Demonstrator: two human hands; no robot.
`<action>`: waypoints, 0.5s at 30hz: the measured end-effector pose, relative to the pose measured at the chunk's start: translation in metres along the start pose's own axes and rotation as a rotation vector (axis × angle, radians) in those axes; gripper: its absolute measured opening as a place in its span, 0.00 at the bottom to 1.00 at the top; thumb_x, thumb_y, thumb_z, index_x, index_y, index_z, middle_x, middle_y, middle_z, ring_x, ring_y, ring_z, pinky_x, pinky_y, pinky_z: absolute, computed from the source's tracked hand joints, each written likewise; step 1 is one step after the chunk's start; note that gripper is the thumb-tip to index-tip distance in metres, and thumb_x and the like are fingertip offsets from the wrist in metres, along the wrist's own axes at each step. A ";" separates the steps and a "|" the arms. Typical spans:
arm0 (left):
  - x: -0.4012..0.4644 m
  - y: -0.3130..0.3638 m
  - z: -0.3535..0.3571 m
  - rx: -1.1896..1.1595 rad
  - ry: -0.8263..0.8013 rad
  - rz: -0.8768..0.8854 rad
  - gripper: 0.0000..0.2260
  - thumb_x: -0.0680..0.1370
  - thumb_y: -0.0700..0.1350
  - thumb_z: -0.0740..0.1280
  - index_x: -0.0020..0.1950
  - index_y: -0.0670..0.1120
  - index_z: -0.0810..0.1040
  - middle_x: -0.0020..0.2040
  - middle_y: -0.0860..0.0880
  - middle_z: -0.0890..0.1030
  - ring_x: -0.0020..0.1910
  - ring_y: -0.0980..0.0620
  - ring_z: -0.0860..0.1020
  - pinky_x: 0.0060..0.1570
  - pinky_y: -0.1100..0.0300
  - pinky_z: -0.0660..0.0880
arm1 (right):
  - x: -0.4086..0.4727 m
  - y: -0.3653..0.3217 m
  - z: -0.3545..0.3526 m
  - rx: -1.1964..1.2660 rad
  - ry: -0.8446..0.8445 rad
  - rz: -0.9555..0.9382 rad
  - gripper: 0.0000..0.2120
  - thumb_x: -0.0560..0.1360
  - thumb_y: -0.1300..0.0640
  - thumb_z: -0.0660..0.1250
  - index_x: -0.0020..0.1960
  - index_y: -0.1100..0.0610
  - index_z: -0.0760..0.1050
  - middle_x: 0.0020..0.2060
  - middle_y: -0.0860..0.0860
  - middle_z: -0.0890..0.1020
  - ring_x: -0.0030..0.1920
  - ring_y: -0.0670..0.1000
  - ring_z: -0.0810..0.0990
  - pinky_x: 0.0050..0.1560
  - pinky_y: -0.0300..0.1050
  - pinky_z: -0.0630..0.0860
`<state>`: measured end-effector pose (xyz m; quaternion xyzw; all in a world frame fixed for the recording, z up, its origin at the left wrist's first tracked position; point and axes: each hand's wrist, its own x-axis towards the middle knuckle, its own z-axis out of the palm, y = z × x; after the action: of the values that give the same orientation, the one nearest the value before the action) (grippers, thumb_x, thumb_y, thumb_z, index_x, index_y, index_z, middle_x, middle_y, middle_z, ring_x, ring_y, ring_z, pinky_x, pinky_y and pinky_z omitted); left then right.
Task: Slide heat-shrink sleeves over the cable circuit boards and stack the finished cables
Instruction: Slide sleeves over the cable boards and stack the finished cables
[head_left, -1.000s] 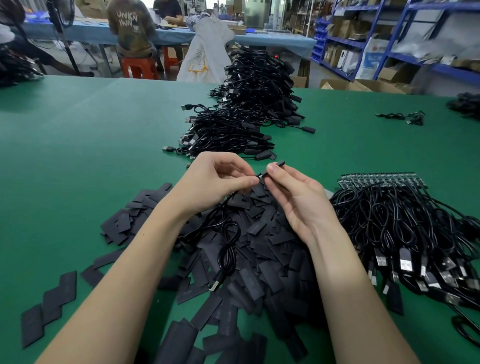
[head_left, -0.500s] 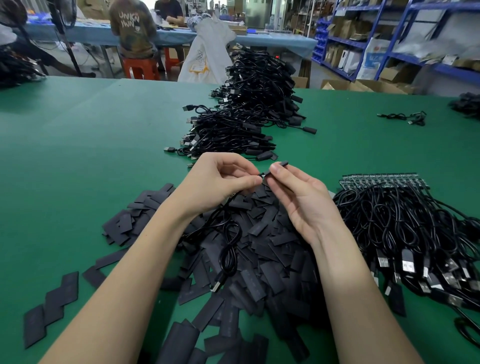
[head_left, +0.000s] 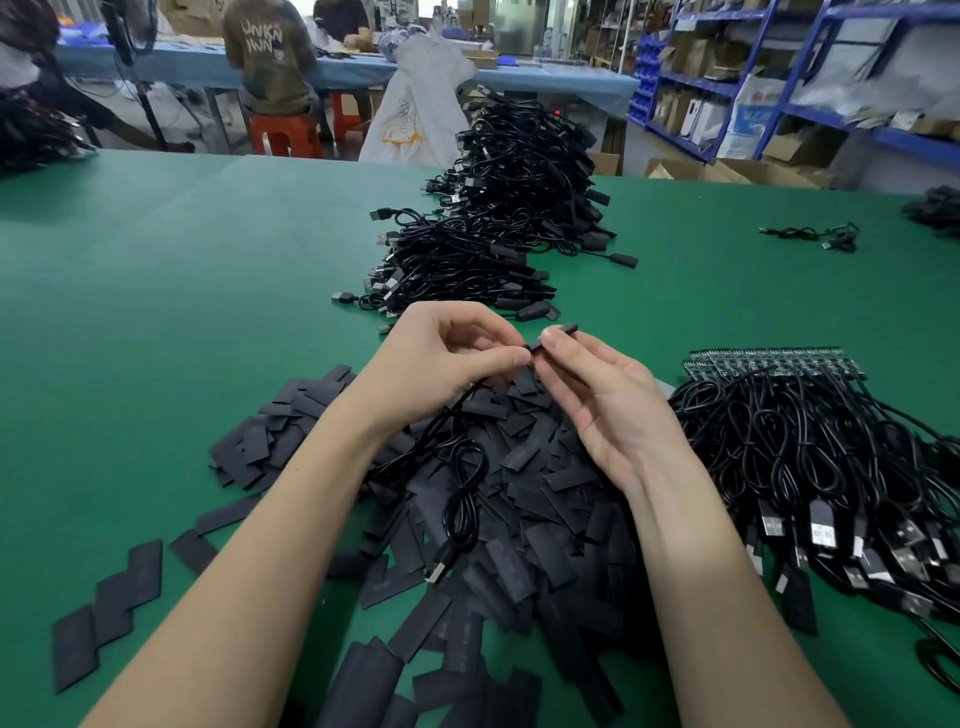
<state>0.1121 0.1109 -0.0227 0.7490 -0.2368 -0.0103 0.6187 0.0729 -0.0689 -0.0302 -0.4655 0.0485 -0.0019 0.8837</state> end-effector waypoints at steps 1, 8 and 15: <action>0.000 0.000 0.000 -0.004 -0.006 -0.010 0.05 0.73 0.42 0.78 0.48 0.45 0.85 0.41 0.43 0.86 0.41 0.46 0.85 0.50 0.56 0.82 | 0.000 0.000 0.000 -0.003 0.003 -0.001 0.08 0.65 0.61 0.77 0.43 0.60 0.85 0.44 0.55 0.87 0.46 0.48 0.86 0.46 0.35 0.81; 0.000 0.000 0.002 -0.029 -0.012 -0.044 0.04 0.75 0.39 0.76 0.49 0.43 0.84 0.41 0.42 0.87 0.42 0.43 0.85 0.51 0.55 0.83 | 0.003 0.005 0.003 -0.040 0.058 -0.100 0.14 0.74 0.63 0.75 0.59 0.56 0.80 0.42 0.52 0.87 0.44 0.49 0.86 0.47 0.39 0.82; 0.000 0.003 0.008 -0.030 0.022 -0.032 0.04 0.76 0.38 0.75 0.48 0.38 0.83 0.38 0.40 0.86 0.38 0.46 0.84 0.45 0.60 0.82 | 0.001 0.009 0.008 -0.131 0.073 -0.234 0.09 0.76 0.60 0.74 0.54 0.50 0.82 0.46 0.53 0.88 0.43 0.49 0.85 0.42 0.37 0.80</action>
<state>0.1085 0.1030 -0.0216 0.7434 -0.2176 -0.0155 0.6323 0.0742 -0.0574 -0.0330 -0.5242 0.0262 -0.1188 0.8429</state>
